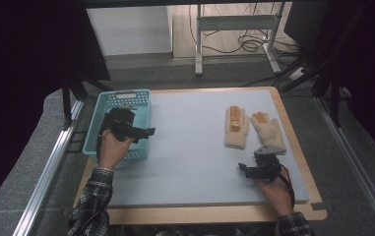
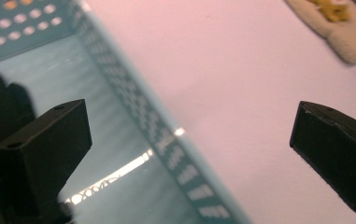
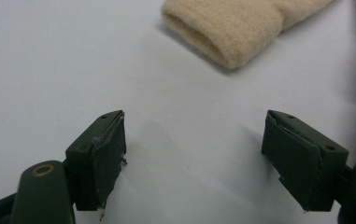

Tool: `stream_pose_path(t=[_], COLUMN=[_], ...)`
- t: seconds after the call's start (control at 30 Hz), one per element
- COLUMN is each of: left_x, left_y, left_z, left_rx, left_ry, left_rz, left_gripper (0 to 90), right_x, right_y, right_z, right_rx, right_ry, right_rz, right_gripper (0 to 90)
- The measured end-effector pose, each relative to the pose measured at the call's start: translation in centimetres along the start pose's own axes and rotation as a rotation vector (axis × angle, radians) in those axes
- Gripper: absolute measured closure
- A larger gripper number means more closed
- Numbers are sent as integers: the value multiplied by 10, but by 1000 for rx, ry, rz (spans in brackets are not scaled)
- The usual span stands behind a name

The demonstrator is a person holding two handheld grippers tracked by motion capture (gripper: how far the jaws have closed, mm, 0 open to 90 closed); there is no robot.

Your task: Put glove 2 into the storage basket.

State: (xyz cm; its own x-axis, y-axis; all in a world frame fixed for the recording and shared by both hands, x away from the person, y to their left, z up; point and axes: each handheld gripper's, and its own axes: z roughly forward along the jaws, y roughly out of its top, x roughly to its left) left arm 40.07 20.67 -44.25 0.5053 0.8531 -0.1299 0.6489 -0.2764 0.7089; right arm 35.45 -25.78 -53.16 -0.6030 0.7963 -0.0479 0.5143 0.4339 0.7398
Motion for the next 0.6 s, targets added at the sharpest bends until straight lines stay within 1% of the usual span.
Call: stream_pose_path(t=[0.07, 0.1, 0.13, 0.17, 0.2, 0.23, 0.27, 0.3, 0.33, 0.37, 0.4, 0.47, 0.6], left_x=[-9, -9, -18, -18, -27, -27, -31, -42, -42, -53, -60, -72, -93], left_y=[1, 1, 1, 1, 0, 0, -1, -4, -4, -8, -10, -16, -29], left_z=[0, 0, 1, 1, 3, 3, 3, 5, 5, 6, 7, 10, 17], left_rx=[-4, -4, -19, -19, -31, -31, -36, -45, -45, -47, -52, -65, -79], left_ry=[-13, -13, -31, -31, -56, -56, -66, -88, -88, -109, -116, -135, -156], left_rz=[22, 22, 33, 33, 44, 44, 54, 69, 69, 99, 111, 130, 168], left_gripper=[0, 0, 0, 0, 0, 0, 0, 0, 0, 0, 0, 0, 0], right_x=[0, 0, 0, 0, 0, 0, 0, 0, 0, 0, 0, 0, 0], right_y=[0, 0, 0, 0, 0, 0, 0, 0, 0, 0, 0, 0, 0], right_z=[0, 0, 0, 0, 0, 0, 0, 0, 0, 0, 0, 0, 0], right_rx=[0, 0, 1, 0, 0, 0, 0, 1, 1, 0, 0, -1, 0], right_ry=[0, 0, 0, 0, 0, 0, 0, 0, 0, 0, 0, -1, -1], right_rz=[0, 0, 0, 0, -1, -1, 1, 0, 0, 1, 0, -2, -1], right_gripper=[214, 214, 214, 215, 214, 214, 214, 214, 214, 214, 214, 214, 214])
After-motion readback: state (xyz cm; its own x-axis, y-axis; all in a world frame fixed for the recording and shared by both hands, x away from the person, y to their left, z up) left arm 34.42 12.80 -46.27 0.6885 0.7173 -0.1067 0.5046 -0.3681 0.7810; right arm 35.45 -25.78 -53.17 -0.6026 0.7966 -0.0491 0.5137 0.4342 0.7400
